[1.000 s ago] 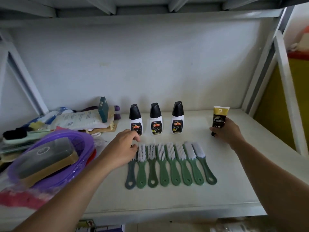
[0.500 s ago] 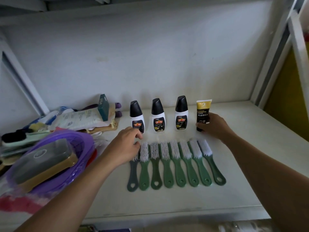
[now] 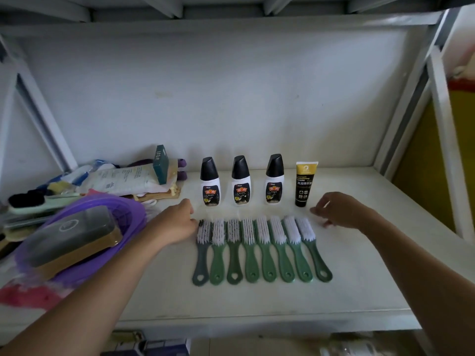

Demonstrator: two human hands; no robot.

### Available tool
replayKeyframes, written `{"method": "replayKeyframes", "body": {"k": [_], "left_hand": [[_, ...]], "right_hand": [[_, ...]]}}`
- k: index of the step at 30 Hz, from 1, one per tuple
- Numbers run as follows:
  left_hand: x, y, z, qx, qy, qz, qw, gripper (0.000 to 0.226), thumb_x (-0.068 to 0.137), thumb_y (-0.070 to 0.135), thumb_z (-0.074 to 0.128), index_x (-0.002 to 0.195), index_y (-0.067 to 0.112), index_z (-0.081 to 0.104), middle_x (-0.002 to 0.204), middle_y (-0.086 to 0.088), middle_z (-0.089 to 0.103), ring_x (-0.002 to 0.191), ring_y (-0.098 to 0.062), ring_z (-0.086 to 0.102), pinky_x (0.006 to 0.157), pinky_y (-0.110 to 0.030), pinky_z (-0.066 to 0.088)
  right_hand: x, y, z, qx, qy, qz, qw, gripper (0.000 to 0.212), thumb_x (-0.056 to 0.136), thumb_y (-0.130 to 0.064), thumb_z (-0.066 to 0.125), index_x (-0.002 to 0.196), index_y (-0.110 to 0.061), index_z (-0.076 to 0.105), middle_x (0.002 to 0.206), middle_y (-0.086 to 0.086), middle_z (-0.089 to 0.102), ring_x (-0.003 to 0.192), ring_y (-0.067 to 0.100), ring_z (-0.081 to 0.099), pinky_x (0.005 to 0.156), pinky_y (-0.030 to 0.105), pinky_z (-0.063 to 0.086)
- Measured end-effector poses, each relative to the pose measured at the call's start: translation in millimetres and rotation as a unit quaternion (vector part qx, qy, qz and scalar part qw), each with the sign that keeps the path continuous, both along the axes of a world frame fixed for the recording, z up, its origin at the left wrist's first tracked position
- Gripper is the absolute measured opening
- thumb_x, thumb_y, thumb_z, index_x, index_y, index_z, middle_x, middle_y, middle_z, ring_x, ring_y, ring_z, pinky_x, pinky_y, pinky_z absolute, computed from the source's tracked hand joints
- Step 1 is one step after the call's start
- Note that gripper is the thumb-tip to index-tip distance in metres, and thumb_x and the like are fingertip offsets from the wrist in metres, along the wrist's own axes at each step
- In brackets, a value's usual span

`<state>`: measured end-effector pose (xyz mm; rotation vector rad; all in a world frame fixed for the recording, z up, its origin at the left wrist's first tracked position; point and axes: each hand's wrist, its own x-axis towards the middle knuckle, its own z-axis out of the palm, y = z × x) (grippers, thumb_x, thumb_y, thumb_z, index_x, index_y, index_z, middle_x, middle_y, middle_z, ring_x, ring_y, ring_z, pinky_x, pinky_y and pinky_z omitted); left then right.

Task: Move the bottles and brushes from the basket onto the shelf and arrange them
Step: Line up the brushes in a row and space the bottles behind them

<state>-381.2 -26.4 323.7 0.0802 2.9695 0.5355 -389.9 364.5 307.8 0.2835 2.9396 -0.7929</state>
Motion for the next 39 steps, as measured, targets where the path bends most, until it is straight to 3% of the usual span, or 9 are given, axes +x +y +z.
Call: {"method": "replayKeyframes", "body": {"k": [6,10,15,20,26,28,32,36,39], "left_hand": [[6.6,6.8,-5.7,0.108,-0.092,0.025,0.99,0.02,0.095,0.02,0.052,0.113,0.017,0.047,0.085,-0.01,0.071,0.076,-0.027,0.073,0.079,-0.042,0.062],[14.5,15.1,-3.5,0.11,-0.11,0.016,0.988,0.029,0.097,0.019,0.053,0.123,0.013,0.043,0.095,-0.016,0.069,0.072,-0.024,0.068,0.078,-0.042,0.06],[17.0,18.8,-3.1,0.109,-0.111,0.013,0.988,0.041,0.095,0.024,0.061,0.128,0.009,0.04,0.095,-0.015,0.064,0.065,-0.023,0.065,0.063,-0.033,0.054],[16.9,21.6,-3.9,0.105,-0.111,0.011,0.988,0.05,0.091,0.029,0.067,0.128,0.011,0.039,0.107,-0.013,0.061,0.076,-0.025,0.071,0.067,-0.034,0.058],[15.2,24.4,-6.5,0.104,-0.114,0.007,0.988,0.056,0.09,0.033,0.067,0.133,0.011,0.039,0.112,-0.012,0.059,0.09,-0.029,0.075,0.082,-0.043,0.061],[14.6,24.5,-7.0,0.094,-0.114,0.004,0.989,0.063,0.087,0.038,0.066,0.138,0.013,0.038,0.114,-0.012,0.057,0.085,-0.027,0.075,0.079,-0.04,0.062],[15.8,24.3,-8.6,0.05,-0.106,-0.017,0.993,0.087,0.084,0.045,0.068,0.154,0.02,0.024,0.129,-0.009,0.046,0.086,-0.019,0.067,0.059,-0.025,0.053],[15.3,24.5,-10.2,0.012,-0.094,-0.033,0.995,0.099,0.078,0.051,0.074,0.157,0.02,0.021,0.136,-0.008,0.04,0.107,-0.023,0.059,0.078,-0.032,0.058],[13.6,25.7,-11.4,0.012,-0.093,-0.032,0.995,0.092,0.078,0.049,0.076,0.151,0.016,0.03,0.132,-0.009,0.042,0.109,-0.024,0.056,0.08,-0.035,0.059]], "right_hand": [[29.4,-24.4,5.8,-0.008,-0.035,0.048,0.998,0.034,0.095,-0.05,0.056,0.111,-0.02,0.06,0.087,0.003,0.074,0.067,0.013,0.075,0.088,0.041,0.057],[33.2,-31.7,6.0,0.004,-0.043,0.039,0.998,0.039,0.095,-0.045,0.06,0.121,-0.017,0.057,0.082,0.003,0.076,0.069,0.014,0.075,0.086,0.037,0.058],[30.9,-39.9,6.7,-0.008,-0.06,0.049,0.997,0.056,0.086,-0.044,0.072,0.13,-0.015,0.051,0.086,0.005,0.073,0.062,0.016,0.07,0.078,0.034,0.06],[28.4,-41.0,5.9,0.001,-0.069,0.064,0.996,0.066,0.082,-0.044,0.076,0.135,-0.015,0.048,0.097,0.005,0.074,0.07,0.016,0.074,0.08,0.035,0.06],[30.7,-37.3,9.7,-0.011,-0.082,0.075,0.994,0.07,0.082,-0.046,0.075,0.143,-0.026,0.045,0.09,0.001,0.068,0.064,0.016,0.07,0.068,0.028,0.061],[34.2,-37.2,13.7,0.011,-0.091,0.104,0.99,0.078,0.081,-0.056,0.072,0.147,-0.03,0.04,0.093,-0.002,0.068,0.066,0.014,0.07,0.071,0.026,0.06],[40.9,-35.2,19.2,0.078,-0.096,0.161,0.979,0.098,0.074,-0.066,0.072,0.154,-0.031,0.027,0.131,0.002,0.06,0.071,0.01,0.072,0.084,0.028,0.057],[42.4,-31.5,16.8,0.085,-0.086,0.177,0.977,0.101,0.072,-0.056,0.08,0.154,-0.03,0.029,0.132,0.0,0.058,0.066,0.008,0.071,0.084,0.025,0.056],[39.8,-28.3,15.0,0.077,-0.083,0.171,0.979,0.095,0.071,-0.052,0.083,0.15,-0.029,0.036,0.127,-0.001,0.058,0.075,0.015,0.074,0.083,0.028,0.058]]}}
